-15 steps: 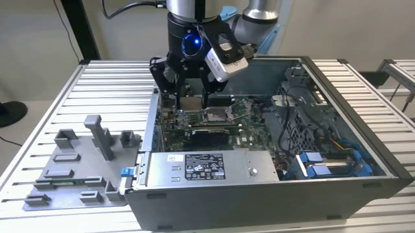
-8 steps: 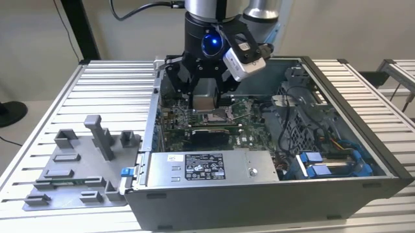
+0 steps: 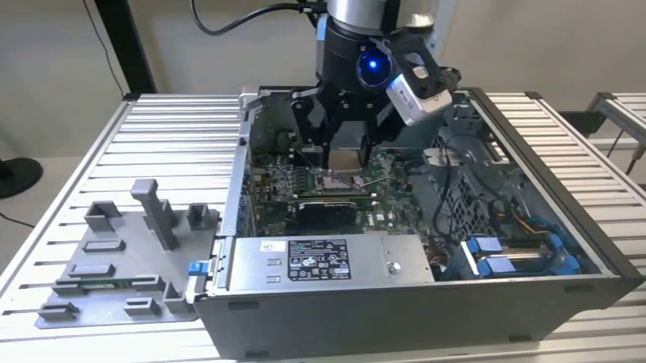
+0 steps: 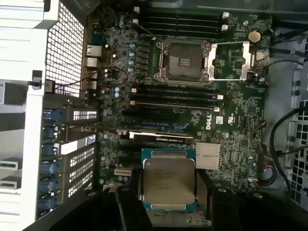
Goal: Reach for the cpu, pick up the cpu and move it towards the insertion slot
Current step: 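Pick up the cpu and move it towards the insertion slot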
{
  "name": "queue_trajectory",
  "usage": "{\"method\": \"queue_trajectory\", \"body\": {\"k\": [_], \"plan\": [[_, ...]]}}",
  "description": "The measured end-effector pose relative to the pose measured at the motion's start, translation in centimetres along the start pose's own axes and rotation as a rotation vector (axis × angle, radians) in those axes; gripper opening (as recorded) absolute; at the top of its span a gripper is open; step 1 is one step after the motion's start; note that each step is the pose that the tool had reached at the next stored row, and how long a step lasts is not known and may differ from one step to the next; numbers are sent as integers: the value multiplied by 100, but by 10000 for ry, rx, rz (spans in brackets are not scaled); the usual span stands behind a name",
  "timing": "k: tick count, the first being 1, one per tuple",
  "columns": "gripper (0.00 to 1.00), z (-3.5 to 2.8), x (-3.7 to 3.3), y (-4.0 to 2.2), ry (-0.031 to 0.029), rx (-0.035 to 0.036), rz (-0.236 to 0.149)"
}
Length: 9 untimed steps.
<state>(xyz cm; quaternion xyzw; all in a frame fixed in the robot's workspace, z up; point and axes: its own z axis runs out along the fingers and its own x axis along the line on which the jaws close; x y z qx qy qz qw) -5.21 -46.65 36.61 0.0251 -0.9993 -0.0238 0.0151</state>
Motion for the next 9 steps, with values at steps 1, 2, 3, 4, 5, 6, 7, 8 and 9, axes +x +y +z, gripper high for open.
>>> {"method": "queue_trajectory", "body": {"k": [1,2,3,4,5,6,7,8,9], "plan": [[0,-1,-31,0,0,1,0],[0,-2,-65,-1,0,0,2],[0,-2,-98,0,0,0,1],[0,-2,-129,1,0,0,2],[0,0,-152,5,-1,-1,2],[0,1,-167,8,0,0,2],[0,2,-179,10,0,0,3],[0,2,-189,12,0,1,4],[0,3,-194,14,0,1,5]]}}
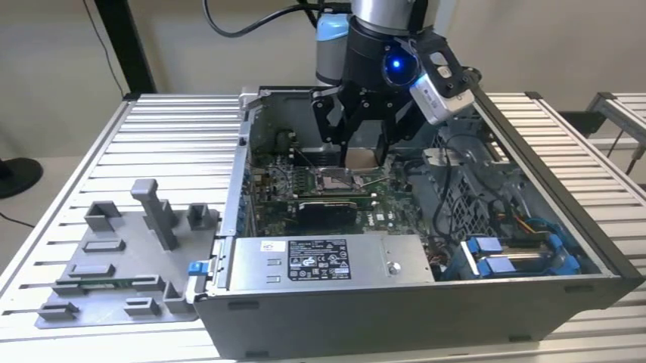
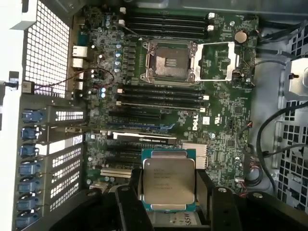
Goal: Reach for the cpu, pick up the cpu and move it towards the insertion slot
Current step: 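Pick up the cpu and move it towards the insertion slot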
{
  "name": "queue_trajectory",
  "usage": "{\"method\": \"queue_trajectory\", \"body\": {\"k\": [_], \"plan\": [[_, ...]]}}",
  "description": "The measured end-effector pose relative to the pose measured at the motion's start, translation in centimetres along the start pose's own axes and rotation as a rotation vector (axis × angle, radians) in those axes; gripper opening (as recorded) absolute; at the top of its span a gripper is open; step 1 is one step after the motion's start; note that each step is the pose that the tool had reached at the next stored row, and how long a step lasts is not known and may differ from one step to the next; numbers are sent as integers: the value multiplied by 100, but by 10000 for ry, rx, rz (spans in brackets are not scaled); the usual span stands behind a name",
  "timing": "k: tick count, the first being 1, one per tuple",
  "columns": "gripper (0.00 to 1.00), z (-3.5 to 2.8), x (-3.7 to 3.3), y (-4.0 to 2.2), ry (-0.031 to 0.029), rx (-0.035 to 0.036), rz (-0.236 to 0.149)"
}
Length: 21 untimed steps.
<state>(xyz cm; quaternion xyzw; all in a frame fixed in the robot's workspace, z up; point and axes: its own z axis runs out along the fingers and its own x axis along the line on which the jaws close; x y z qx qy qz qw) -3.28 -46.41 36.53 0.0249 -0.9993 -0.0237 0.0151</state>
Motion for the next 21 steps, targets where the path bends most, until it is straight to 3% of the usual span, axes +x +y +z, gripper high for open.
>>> {"method": "queue_trajectory", "body": {"k": [8,21], "plan": [[0,2,-3,23,-1,0,1],[0,88,-22,349,-3,-1,46]]}}
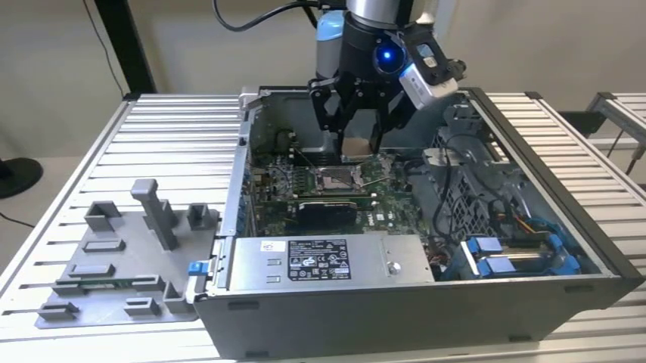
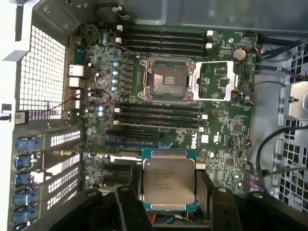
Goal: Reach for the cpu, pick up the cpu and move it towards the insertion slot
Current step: 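Pick up the cpu and move it towards the insertion slot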
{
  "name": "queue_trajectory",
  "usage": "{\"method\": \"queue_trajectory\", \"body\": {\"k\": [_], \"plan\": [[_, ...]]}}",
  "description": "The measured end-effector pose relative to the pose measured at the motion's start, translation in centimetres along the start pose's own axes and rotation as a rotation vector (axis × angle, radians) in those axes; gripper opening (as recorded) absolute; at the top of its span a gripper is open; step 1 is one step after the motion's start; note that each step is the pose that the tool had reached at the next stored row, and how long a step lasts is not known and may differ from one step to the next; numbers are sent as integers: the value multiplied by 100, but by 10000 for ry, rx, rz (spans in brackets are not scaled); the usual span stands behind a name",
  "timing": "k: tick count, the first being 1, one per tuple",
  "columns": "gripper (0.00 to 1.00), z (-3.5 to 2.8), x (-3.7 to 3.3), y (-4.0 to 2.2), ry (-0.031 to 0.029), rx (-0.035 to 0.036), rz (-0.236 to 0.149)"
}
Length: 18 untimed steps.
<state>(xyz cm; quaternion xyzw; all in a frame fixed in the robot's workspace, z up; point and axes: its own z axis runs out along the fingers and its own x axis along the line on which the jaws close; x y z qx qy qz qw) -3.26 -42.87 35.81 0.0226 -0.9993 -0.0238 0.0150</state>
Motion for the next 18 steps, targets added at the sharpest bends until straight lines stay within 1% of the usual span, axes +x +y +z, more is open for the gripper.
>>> {"method": "queue_trajectory", "body": {"k": [4,5,9,14,18], "plan": [[0,29,-5,100,-1,-1,15],[0,37,-6,113,-1,-1,40],[0,61,-8,151,-7,-4,171],[0,104,-10,168,-20,-15,492],[0,117,-4,221,-23,-15,560]]}}
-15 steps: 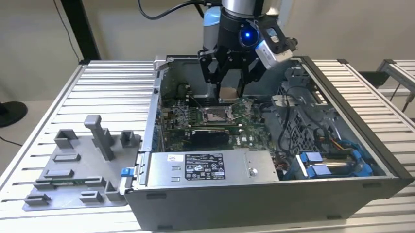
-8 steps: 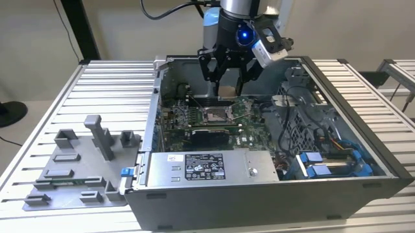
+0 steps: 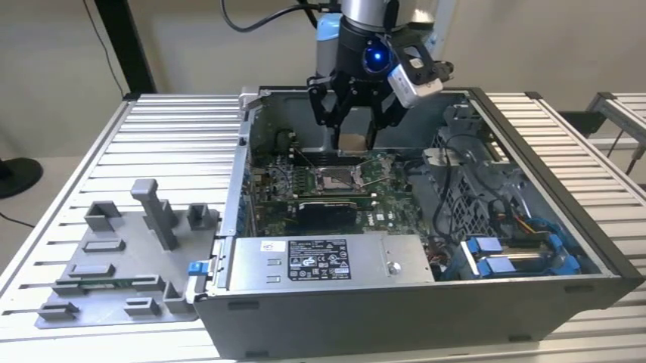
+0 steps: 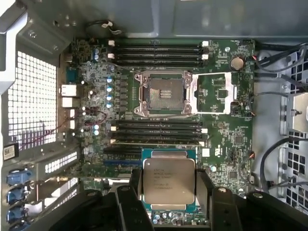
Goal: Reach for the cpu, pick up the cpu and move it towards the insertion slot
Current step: 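Pick up the cpu and move it towards the insertion slot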
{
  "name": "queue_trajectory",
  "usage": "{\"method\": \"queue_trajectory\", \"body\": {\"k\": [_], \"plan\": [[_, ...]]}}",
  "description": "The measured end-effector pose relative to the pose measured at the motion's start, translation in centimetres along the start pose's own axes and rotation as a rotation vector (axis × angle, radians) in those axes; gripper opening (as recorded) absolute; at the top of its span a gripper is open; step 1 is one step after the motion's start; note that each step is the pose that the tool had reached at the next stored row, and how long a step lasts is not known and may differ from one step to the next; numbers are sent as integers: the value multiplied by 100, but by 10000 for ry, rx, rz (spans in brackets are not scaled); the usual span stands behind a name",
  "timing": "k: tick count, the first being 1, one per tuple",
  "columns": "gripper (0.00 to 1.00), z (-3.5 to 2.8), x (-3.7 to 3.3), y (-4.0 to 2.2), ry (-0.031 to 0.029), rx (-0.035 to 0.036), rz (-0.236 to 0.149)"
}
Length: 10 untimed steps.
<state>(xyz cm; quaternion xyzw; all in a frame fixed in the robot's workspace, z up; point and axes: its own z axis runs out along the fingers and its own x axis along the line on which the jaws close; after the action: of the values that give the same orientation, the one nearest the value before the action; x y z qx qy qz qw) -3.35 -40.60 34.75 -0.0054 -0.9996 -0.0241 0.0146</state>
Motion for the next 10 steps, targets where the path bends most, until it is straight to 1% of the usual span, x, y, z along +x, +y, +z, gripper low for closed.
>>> {"method": "queue_trajectory", "body": {"k": [6,10], "plan": [[0,19,22,121,-1,-1,27],[0,29,27,226,-2,-2,33]]}}
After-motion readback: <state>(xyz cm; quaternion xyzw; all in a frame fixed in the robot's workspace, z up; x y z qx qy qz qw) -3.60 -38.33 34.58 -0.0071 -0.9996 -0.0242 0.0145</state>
